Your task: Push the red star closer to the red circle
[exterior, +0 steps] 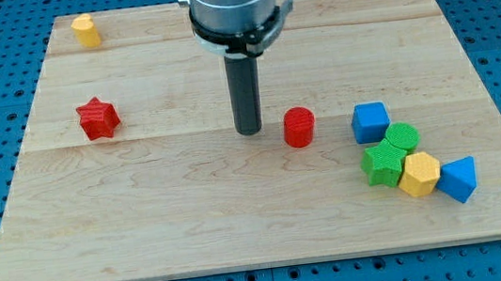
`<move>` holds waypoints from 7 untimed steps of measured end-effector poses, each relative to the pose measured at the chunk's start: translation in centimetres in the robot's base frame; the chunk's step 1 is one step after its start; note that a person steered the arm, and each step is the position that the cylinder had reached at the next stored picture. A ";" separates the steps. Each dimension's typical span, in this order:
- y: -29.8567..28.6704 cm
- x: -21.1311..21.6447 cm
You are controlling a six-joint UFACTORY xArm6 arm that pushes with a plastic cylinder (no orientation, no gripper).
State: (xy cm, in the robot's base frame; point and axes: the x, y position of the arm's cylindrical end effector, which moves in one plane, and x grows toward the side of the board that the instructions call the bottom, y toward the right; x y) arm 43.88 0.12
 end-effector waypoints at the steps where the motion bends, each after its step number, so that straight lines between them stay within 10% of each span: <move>1: 4.1 -0.2; 3: 6.5 0.9; 5: -15.4 -8.5; 7: -24.9 -3.7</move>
State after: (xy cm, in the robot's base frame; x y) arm 40.21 -24.78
